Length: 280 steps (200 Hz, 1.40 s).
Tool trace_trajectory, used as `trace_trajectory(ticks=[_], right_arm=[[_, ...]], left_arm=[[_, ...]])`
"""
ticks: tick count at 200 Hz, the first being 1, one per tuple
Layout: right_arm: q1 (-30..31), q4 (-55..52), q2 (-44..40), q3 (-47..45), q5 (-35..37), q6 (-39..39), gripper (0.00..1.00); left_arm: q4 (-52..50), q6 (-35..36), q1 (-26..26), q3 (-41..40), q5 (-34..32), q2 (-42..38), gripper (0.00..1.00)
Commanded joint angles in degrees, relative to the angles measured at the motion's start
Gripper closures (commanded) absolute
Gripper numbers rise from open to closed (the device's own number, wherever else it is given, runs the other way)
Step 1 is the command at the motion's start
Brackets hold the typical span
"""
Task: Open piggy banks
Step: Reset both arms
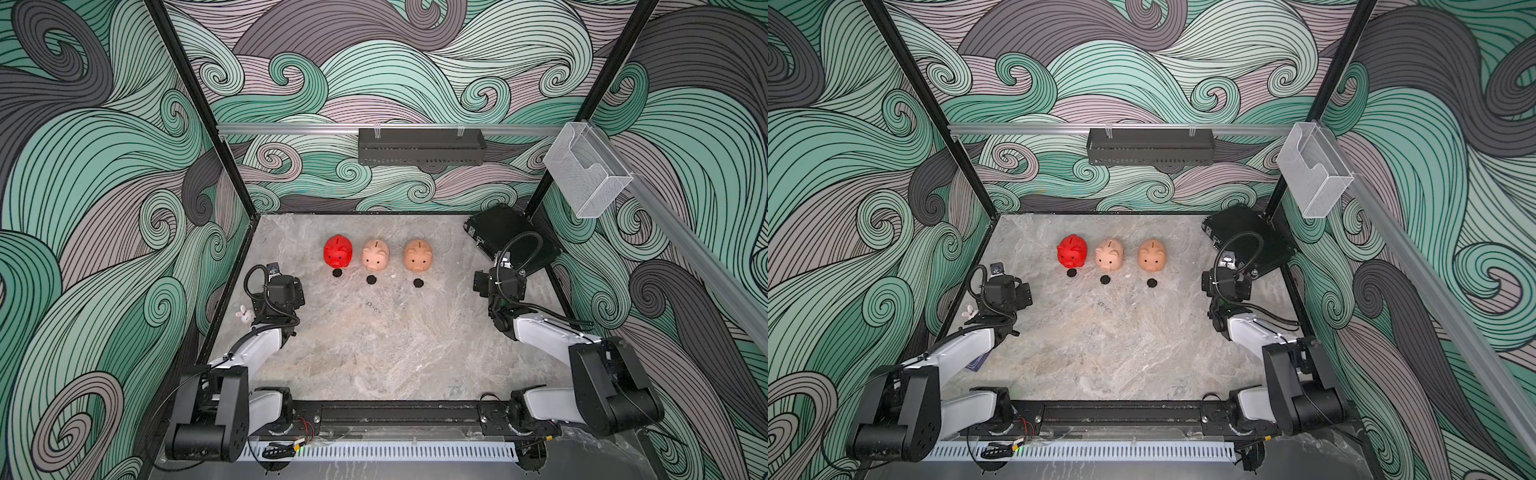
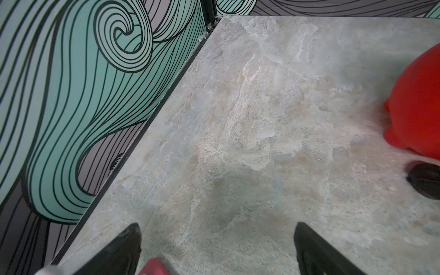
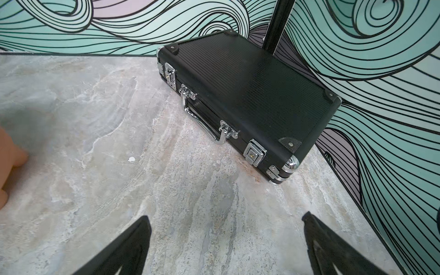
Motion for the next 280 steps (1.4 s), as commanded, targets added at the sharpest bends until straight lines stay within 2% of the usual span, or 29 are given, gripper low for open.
trace_trajectory(ticks=[1,52,90,115,129,160,280], right_arm=[[-2.34,5.81,1.27,0.15,-4.2,-2.53,0.0],[-8.36,14.92,6.05,-2.55,-16.79,-1.41,0.01],[-9.68,18.31,6.84,-4.03,-21.08,-1.67,0.01],[-9.62,30.09,10.36,-8.03,-23.16,-2.76,0.01],[-9.55,25.06,8.4,-7.27,-24.27,-3.16,0.0],[-9.6,23.64,9.24,-5.88,-26.2,-3.91,0.0],[-9.6,23.75,9.15,-5.96,-26.22,-3.95,0.0]], left_arm=[[6.67,1.44,0.71,2.47,5.35,3.09,0.01],[12.28,2.26,1.85,6.13,8.96,10.16,0.01],[20.46,1.91,3.43,4.29,14.16,15.42,0.01],[22.34,2.38,3.43,3.05,15.65,15.65,0.01],[25.17,3.75,3.43,2.08,18.16,16.85,0.01],[25.38,4.22,3.46,1.65,19.71,16.61,0.01],[25.3,3.69,3.15,1.66,17.68,16.46,0.01]])
